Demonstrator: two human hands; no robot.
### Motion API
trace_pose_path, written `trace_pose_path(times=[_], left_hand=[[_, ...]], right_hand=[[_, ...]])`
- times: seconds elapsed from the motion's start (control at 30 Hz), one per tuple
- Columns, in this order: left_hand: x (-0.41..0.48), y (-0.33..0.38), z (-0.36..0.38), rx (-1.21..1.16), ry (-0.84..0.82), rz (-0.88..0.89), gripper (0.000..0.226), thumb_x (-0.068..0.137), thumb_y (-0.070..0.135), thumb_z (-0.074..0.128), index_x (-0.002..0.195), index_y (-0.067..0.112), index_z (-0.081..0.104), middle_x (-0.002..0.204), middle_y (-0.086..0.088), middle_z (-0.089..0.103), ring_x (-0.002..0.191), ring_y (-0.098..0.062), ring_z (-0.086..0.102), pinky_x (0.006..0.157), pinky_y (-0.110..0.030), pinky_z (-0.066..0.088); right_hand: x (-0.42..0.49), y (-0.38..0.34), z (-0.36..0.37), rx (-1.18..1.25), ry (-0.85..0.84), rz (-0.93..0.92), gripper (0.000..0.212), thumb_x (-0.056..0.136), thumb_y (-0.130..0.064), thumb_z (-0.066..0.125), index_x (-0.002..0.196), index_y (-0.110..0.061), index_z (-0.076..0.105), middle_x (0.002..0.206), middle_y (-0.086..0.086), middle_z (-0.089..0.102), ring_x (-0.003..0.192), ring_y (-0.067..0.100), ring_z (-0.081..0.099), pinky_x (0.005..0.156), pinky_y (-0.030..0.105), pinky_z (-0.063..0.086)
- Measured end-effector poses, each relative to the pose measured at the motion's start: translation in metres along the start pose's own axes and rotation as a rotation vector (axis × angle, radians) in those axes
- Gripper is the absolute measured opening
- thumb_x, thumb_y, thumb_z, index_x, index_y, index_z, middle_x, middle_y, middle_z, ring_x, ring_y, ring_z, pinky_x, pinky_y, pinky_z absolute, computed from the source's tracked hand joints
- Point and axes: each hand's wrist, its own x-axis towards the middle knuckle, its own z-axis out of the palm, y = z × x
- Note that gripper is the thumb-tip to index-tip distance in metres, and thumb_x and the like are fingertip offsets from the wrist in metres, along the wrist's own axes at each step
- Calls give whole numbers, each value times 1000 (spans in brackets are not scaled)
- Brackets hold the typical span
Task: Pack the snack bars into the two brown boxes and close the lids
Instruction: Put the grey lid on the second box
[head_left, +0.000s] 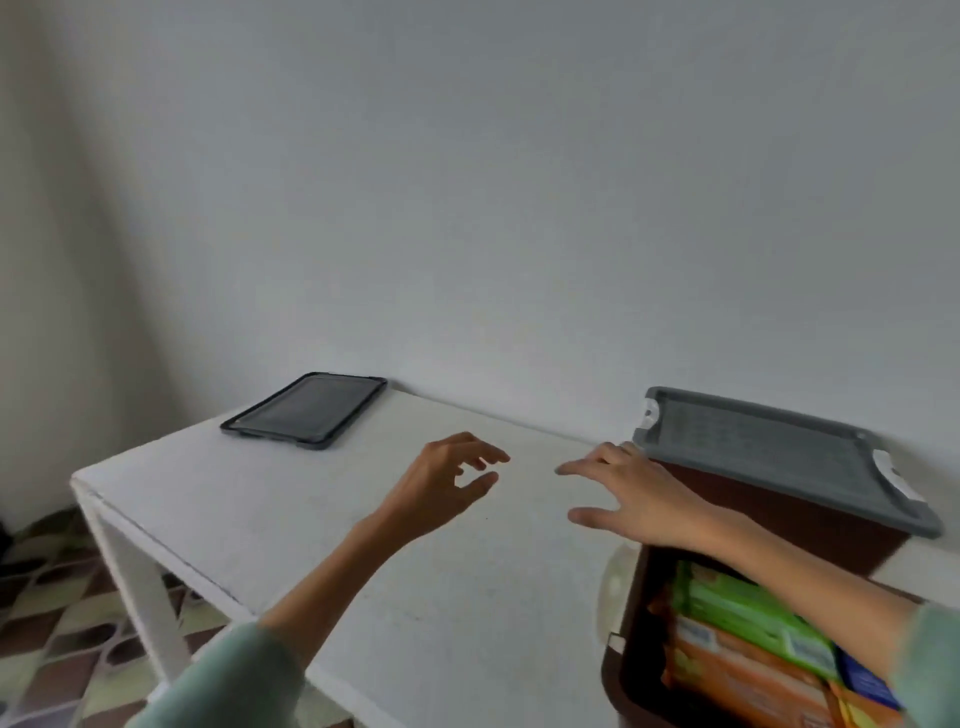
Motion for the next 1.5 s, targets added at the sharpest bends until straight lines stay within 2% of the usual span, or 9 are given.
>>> trace_pose_path(times=[0.13, 0.43, 0.63, 0.87, 0.97, 1.17, 1.3, 1.4, 1.5], left_hand=[[1, -100, -67, 98, 105, -219, 20, 84, 14, 64, 103, 19, 69, 100, 3, 65, 81, -1, 61, 70, -6, 42], [5, -334, -172, 192, 201, -727, 32, 83, 16, 63, 115, 13, 63, 111, -16, 60, 106, -29, 57, 82, -25, 38], [16, -423, -182, 187, 128, -924, 47, 92, 34, 51, 135, 17, 43, 131, -19, 45, 127, -33, 38, 107, -36, 26], [33, -456, -154, 265, -77, -992, 60, 91, 55, 39, 144, 29, 26, 151, -3, 28, 140, -24, 23, 112, -44, 19], [43, -457, -148, 305, -37, -1003, 59, 89, 54, 43, 141, 30, 31, 147, -4, 32, 137, -25, 27, 109, -44, 23], [54, -444, -154, 179, 132, -1071, 62, 77, 56, 60, 131, 30, 42, 125, -13, 45, 116, -33, 47, 94, -41, 43], [59, -417, -166, 97, 131, -978, 68, 75, 59, 61, 135, 34, 41, 116, -11, 46, 76, -28, 65, 74, -35, 55], [69, -385, -170, 82, 101, -870, 68, 76, 55, 64, 135, 27, 45, 122, -15, 49, 103, -32, 57, 86, -38, 48], [78, -337, -165, 58, 86, -773, 67, 76, 53, 65, 133, 22, 50, 123, -17, 54, 110, -33, 55, 95, -40, 43]], right_hand=[[112, -50, 15, -17, -12, -62, 55, 90, -50, 49, 141, -33, 34, 134, 4, 39, 129, 22, 31, 101, 36, 36], [335, -161, 94, 135, -82, -32, 56, 92, -46, 46, 144, -30, 30, 137, 13, 38, 130, 29, 29, 102, 41, 35], [418, -207, 155, 325, -136, 163, 62, 93, -55, 37, 148, -36, 15, 151, 19, 16, 140, 35, 14, 110, 46, 25], [448, -222, 195, 301, -162, 329, 65, 91, -63, 29, 148, -38, 9, 154, 27, -5, 144, 38, -8, 113, 54, 1], [454, -225, 195, 395, -109, 373, 67, 89, -62, 38, 147, -37, 17, 155, 23, -3, 144, 35, -7, 115, 52, -1], [447, -223, 172, 731, -15, 433, 69, 82, -44, 64, 143, -26, 36, 154, 18, 10, 143, 32, 6, 115, 34, 16], [417, -212, 146, 894, 75, 420, 68, 81, -28, 69, 142, -18, 39, 155, 15, 3, 145, 25, 13, 114, 26, 17], [382, -197, 119, 888, 138, 396, 69, 83, -28, 69, 143, -17, 37, 155, 12, 4, 145, 22, 14, 113, 24, 14], [335, -178, 88, 851, 206, 389, 70, 84, -30, 67, 144, -17, 34, 155, 11, 3, 145, 22, 15, 115, 25, 14]])
